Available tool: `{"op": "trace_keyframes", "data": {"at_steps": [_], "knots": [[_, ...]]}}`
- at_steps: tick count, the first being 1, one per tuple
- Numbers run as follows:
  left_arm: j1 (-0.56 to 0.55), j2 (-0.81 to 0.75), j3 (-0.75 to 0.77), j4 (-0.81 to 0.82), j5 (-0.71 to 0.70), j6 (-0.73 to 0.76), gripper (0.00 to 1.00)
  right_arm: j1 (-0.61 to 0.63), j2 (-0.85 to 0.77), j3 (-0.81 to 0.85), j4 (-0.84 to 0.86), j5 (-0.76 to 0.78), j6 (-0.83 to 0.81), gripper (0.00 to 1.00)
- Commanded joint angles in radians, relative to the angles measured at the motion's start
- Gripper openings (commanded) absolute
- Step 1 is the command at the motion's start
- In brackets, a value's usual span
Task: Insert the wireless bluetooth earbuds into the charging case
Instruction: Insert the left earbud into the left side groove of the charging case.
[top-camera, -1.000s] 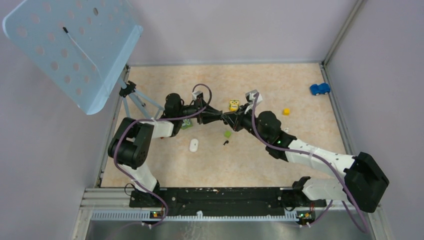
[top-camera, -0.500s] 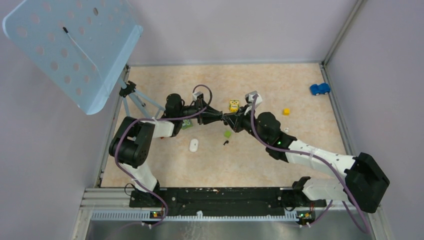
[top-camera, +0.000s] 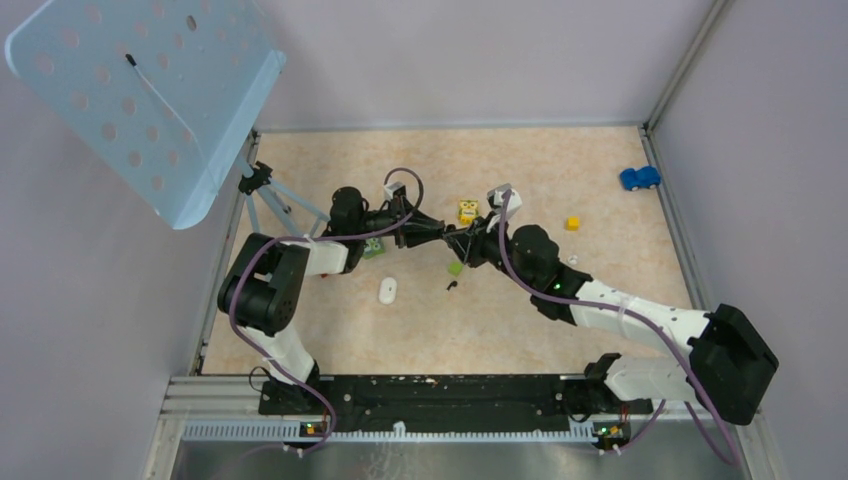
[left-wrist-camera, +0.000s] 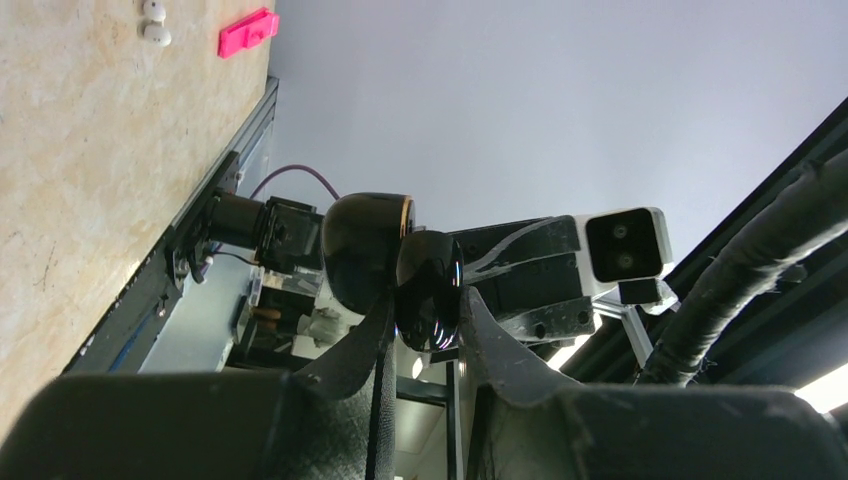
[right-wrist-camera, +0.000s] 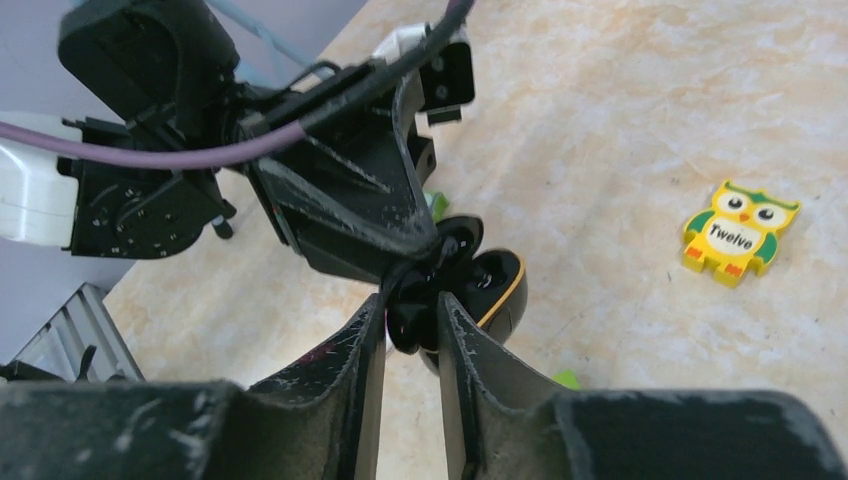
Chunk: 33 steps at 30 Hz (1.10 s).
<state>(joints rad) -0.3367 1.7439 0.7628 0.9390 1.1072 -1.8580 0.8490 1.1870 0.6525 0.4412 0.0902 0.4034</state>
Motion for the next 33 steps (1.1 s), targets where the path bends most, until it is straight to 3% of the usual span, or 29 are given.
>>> {"op": "trace_keyframes", "data": {"at_steps": [1,16,26,33], "knots": [[0.006,0.005,0.020,0.099,-0.022,-0.013,0.00,0.021,0.014,0.009,-0.052,-0.032,-0.002,0.27],[0.006,-0.003,0.018,0.045,-0.015,0.035,0.00,0.021,-0.028,0.036,-0.111,0.001,0.000,0.49],[0.005,-0.010,0.019,-0.010,-0.018,0.097,0.00,0.021,-0.108,0.049,-0.134,0.057,0.016,0.57],[0.006,-0.010,0.025,-0.026,-0.018,0.115,0.00,0.019,-0.067,0.116,-0.216,0.150,0.041,0.63]]}}
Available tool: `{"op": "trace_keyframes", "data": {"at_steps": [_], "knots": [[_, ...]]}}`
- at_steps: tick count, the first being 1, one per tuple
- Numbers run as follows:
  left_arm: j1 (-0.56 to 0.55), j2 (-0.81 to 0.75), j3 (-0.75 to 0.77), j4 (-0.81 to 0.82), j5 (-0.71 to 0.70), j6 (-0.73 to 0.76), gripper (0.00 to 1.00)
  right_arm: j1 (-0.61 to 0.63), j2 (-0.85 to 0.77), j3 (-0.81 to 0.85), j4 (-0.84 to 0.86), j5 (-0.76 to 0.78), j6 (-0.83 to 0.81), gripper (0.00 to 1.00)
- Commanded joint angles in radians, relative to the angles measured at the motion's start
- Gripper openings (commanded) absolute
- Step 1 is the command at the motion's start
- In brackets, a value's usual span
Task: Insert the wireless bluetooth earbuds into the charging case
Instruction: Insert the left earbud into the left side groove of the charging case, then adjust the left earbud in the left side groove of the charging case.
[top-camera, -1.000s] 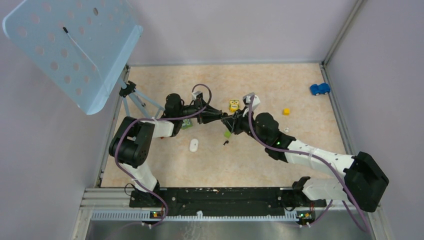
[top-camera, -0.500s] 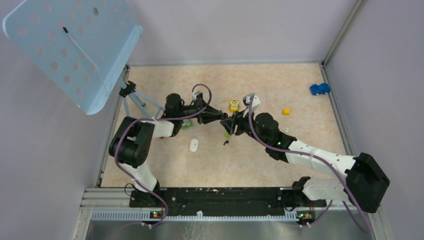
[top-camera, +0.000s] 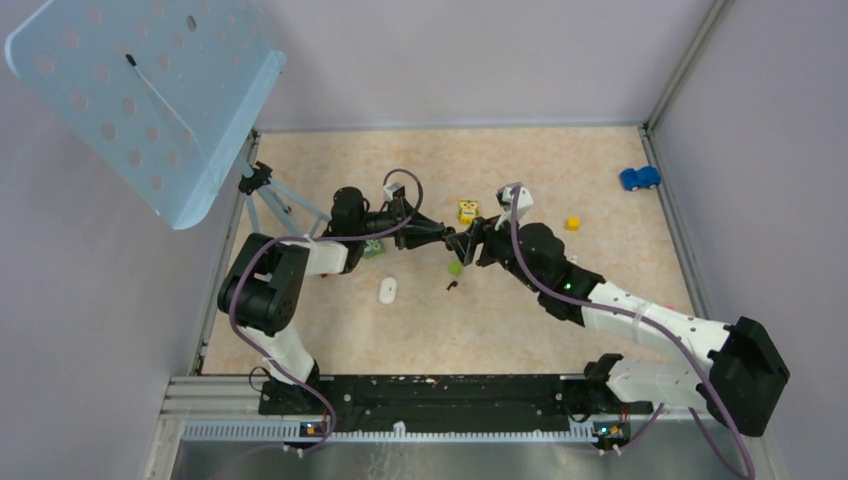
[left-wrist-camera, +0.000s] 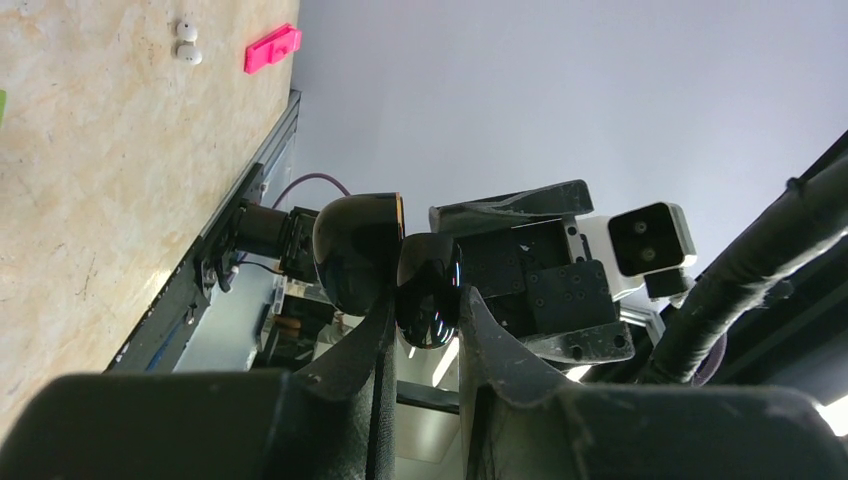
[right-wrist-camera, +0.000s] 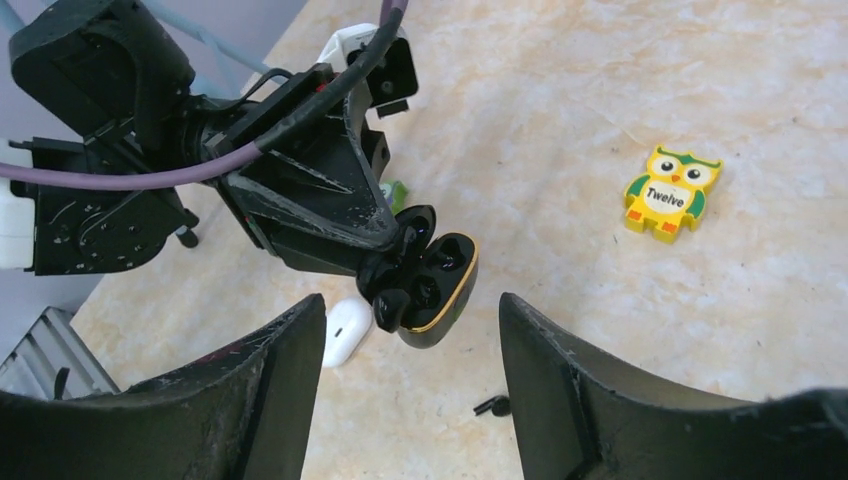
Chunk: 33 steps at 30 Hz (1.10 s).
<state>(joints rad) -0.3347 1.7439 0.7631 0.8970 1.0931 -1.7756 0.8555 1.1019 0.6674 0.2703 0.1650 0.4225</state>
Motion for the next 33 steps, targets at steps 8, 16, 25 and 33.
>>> {"op": "trace_keyframes", "data": {"at_steps": [8,16,25,33], "knots": [[0.003,-0.006,0.035,0.013,0.004,0.036,0.00,0.013,0.058,0.116,-0.074,0.057,0.038,0.63],[0.004,-0.003,0.036,0.015,0.006,0.039,0.00,0.013,0.075,0.101,-0.096,0.034,0.026,0.63],[0.003,-0.004,0.035,0.014,0.002,0.044,0.00,0.011,0.078,0.096,-0.114,0.060,0.018,0.63],[0.004,0.001,0.042,0.012,0.004,0.045,0.00,0.006,0.069,0.082,-0.137,0.070,0.016,0.62]]}}
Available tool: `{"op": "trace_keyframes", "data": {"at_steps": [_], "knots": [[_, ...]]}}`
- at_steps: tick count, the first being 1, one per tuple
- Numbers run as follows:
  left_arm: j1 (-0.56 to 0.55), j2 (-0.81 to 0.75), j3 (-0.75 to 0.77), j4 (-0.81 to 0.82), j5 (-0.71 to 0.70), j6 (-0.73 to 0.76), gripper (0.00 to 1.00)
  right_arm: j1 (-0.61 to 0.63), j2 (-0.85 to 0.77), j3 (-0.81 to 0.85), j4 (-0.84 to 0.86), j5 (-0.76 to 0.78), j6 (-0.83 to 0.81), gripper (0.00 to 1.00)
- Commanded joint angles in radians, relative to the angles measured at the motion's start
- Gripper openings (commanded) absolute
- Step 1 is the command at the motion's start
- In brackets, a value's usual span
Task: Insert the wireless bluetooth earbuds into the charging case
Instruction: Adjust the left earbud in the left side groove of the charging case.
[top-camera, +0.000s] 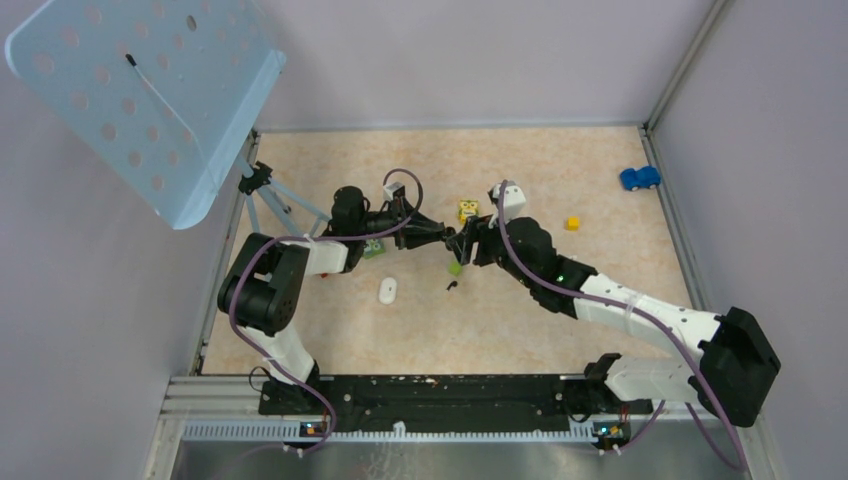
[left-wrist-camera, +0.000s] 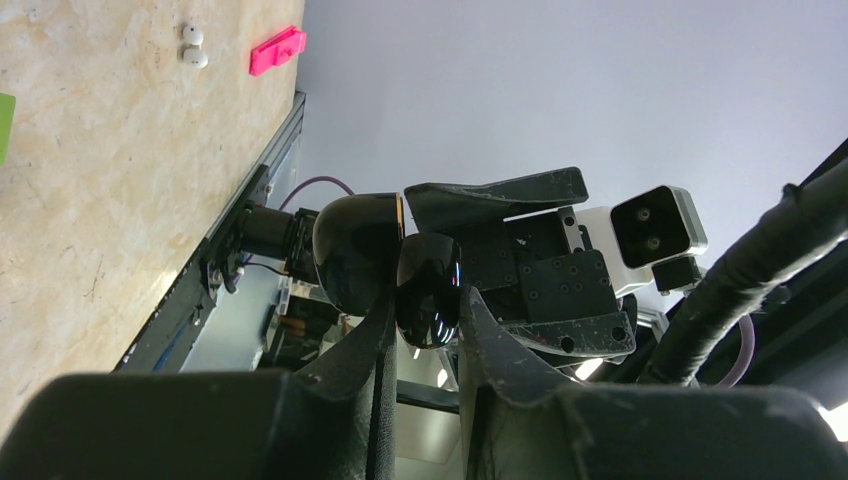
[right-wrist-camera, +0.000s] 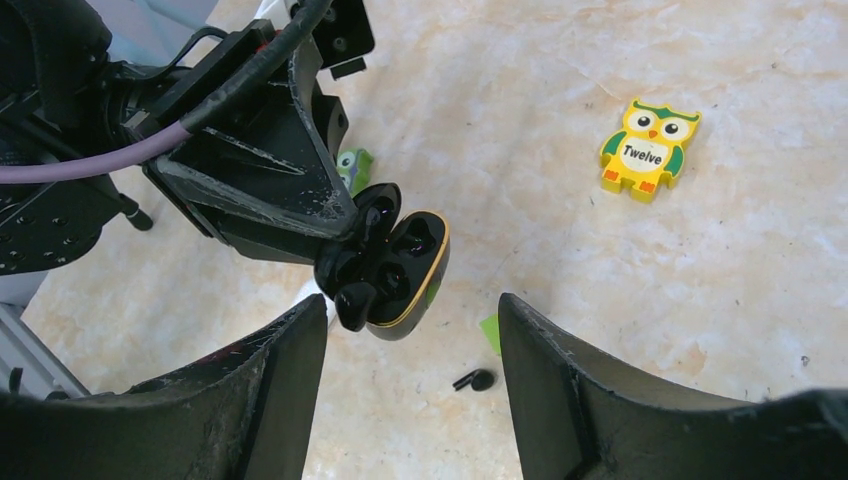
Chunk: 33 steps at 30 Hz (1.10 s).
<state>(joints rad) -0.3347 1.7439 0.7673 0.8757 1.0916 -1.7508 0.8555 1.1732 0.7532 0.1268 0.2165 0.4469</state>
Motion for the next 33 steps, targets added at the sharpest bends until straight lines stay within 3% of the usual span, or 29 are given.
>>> {"op": "trace_keyframes", "data": {"at_steps": [1,33], "knots": [[0.004,0.000,0.038,0.034,0.006,0.020,0.00,0.004,-0.003,-0.005,0.003,0.022,-0.007,0.62],[0.004,0.006,0.046,0.031,0.008,0.022,0.00,-0.058,-0.052,-0.043,-0.039,0.042,-0.028,0.62]]}}
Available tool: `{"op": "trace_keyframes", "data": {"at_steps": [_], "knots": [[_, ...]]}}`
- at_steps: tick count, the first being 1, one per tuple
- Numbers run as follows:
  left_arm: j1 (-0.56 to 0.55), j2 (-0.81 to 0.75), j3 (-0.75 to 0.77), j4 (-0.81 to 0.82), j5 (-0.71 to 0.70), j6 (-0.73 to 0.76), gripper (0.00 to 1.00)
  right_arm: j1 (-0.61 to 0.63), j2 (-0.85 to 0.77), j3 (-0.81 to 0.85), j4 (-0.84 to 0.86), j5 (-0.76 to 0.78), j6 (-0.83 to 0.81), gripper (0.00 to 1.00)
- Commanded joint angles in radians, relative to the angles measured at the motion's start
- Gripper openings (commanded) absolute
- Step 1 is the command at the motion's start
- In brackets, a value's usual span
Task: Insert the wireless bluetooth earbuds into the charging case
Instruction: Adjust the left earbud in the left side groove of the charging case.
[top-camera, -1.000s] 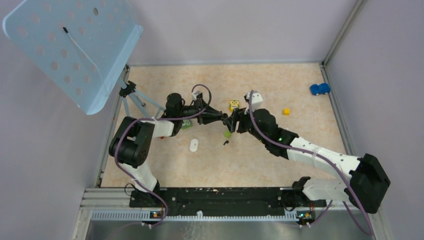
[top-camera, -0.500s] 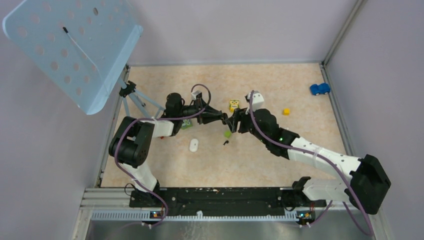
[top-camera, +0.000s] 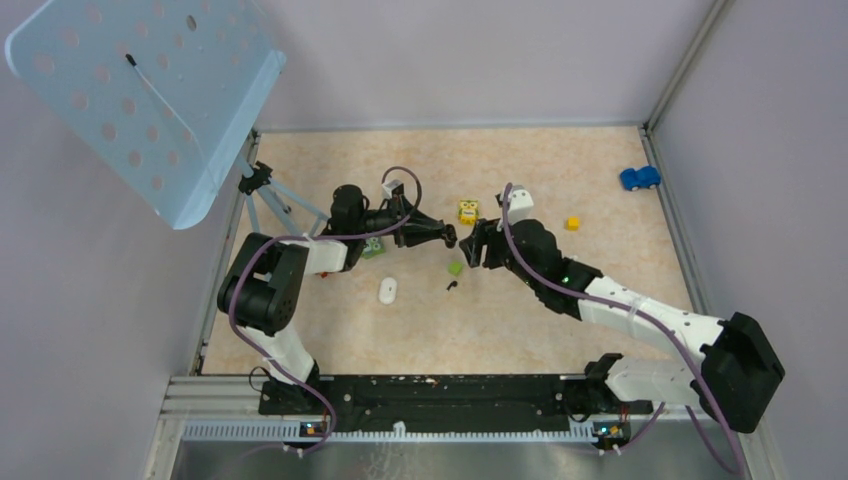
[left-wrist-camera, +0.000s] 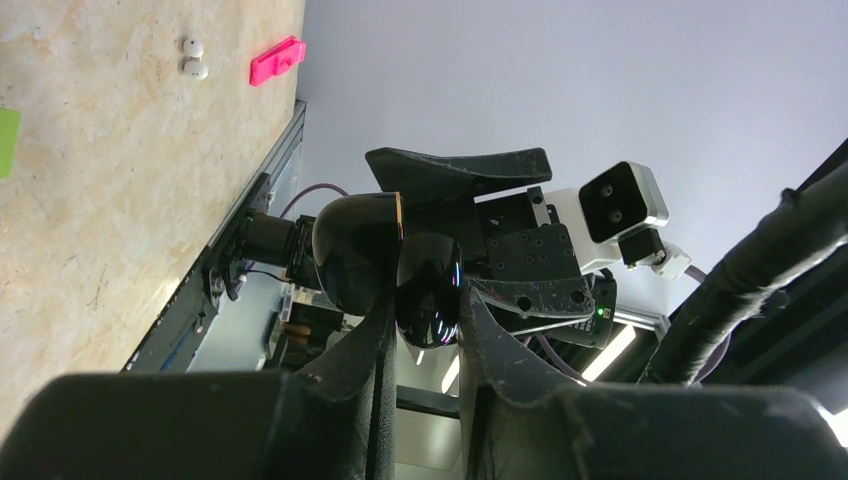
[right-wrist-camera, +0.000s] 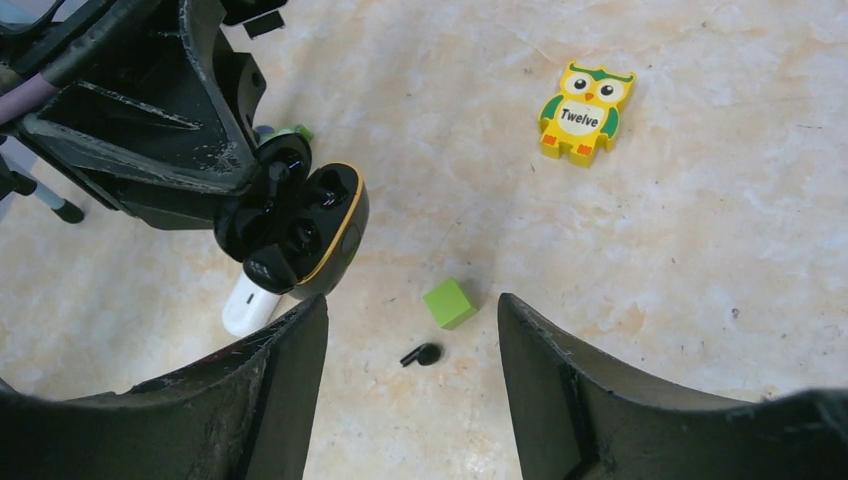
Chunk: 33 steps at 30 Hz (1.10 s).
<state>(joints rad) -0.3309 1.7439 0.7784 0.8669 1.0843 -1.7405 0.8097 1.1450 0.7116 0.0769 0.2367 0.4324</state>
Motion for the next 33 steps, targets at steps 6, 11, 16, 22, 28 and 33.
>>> {"op": "trace_keyframes", "data": {"at_steps": [6,11,16,22,28,33], "knots": [[0.001,0.006,0.035,0.029,0.015,0.018,0.00,-0.015,-0.032,-0.001,0.017,0.003,-0.014,0.62],[0.000,0.008,0.038,0.028,0.016,0.021,0.00,-0.015,-0.059,-0.009,0.032,-0.075,-0.060,0.61],[0.000,0.011,0.042,0.024,0.015,0.024,0.00,-0.015,-0.060,0.005,0.028,-0.171,-0.129,0.61],[0.000,0.011,0.043,0.020,0.016,0.026,0.00,-0.015,-0.018,0.108,-0.064,-0.127,-0.030,0.58],[0.000,0.014,0.045,0.002,0.016,0.041,0.00,-0.015,0.035,0.165,-0.142,-0.138,0.140,0.46],[0.000,0.013,0.046,0.000,0.017,0.042,0.00,-0.014,0.050,0.168,-0.123,-0.169,0.182,0.39]]}}
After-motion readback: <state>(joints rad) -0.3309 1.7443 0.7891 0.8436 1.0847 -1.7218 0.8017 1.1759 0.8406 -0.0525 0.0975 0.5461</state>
